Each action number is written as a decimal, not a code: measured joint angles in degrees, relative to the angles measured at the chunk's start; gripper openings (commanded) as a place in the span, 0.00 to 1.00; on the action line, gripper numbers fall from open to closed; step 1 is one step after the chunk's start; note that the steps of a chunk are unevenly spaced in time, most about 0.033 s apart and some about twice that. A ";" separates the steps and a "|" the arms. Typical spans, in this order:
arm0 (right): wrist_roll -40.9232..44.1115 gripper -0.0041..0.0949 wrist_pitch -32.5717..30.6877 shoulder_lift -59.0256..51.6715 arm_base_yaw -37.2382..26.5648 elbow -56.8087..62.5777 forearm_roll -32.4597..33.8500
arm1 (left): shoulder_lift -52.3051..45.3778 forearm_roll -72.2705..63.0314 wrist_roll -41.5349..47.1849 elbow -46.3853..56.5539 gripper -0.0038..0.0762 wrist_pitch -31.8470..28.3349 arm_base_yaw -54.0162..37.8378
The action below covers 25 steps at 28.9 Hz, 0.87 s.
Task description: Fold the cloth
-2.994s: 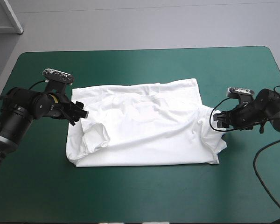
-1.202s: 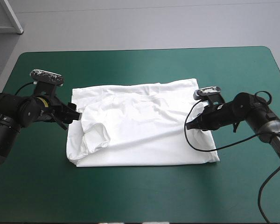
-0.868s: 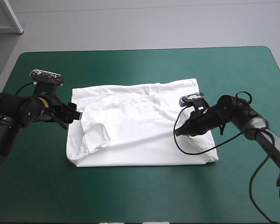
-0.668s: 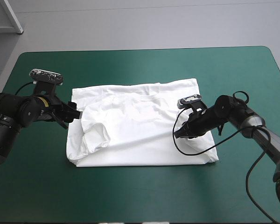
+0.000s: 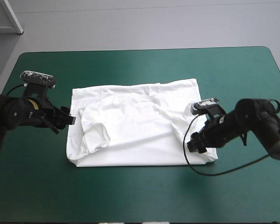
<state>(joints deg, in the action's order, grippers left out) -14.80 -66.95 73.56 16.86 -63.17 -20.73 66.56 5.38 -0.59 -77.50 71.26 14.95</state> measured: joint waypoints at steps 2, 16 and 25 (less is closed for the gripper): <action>0.53 0.66 -0.42 -5.00 0.00 3.87 0.49 | -2.07 -1.31 0.00 2.78 0.74 0.04 0.00; 4.02 0.66 0.49 -20.23 0.00 14.24 7.25 | -0.83 -2.91 2.16 30.66 0.74 -11.54 0.00; 5.32 0.66 2.85 -20.23 0.00 14.24 9.56 | 11.75 -3.11 2.16 31.80 0.72 -19.00 0.00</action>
<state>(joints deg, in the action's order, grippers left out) -9.48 -64.10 53.33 16.86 -48.93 -11.17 78.31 2.27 1.57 -45.70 52.25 14.95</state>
